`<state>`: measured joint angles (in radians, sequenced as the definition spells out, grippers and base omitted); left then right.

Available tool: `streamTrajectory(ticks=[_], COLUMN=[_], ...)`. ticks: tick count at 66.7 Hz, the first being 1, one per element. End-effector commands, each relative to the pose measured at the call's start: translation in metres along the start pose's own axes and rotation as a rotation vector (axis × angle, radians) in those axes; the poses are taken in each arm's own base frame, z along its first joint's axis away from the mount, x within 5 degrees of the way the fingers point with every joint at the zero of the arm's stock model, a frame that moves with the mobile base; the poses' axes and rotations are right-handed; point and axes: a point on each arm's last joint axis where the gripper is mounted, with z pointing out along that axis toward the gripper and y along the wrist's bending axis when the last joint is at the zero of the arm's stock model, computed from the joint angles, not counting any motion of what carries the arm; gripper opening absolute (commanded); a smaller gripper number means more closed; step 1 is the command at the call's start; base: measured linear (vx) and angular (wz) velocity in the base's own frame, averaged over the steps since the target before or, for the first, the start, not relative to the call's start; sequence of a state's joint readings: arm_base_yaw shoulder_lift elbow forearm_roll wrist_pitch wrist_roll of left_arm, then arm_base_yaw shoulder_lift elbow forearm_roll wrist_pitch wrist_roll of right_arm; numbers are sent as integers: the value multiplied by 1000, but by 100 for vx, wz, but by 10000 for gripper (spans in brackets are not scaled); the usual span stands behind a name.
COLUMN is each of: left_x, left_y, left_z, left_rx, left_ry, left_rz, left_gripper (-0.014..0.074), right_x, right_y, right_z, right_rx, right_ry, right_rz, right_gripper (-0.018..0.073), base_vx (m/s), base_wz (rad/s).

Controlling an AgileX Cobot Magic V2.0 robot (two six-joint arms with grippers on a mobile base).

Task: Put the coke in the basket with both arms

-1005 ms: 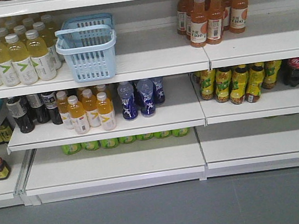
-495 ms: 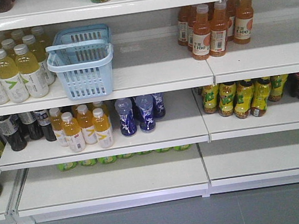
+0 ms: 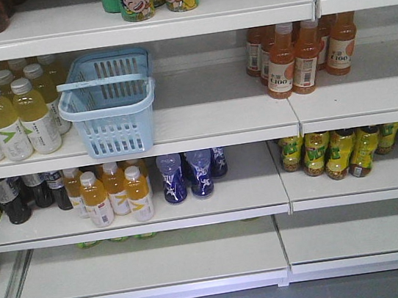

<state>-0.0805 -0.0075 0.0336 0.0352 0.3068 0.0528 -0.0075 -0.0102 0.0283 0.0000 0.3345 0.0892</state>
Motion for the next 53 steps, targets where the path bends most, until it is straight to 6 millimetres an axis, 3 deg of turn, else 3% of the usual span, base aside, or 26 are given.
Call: streamTrajectory(ticks=[1, 53], left_x=[-7, -7], left_y=[0, 0], left_z=[-2, -2], left_rx=[-5, -5], left_ry=[-84, -84], left_rz=[-13, -13], left_gripper=[-6, -6], right_x=[-4, -4], right_y=[0, 0], right_z=[0, 0], right_rx=[3, 3], right_ry=[-78, -78], right_rz=[-14, -14], right_gripper=[-4, -4], base_vx=[14, 7], base_wz=[0, -1])
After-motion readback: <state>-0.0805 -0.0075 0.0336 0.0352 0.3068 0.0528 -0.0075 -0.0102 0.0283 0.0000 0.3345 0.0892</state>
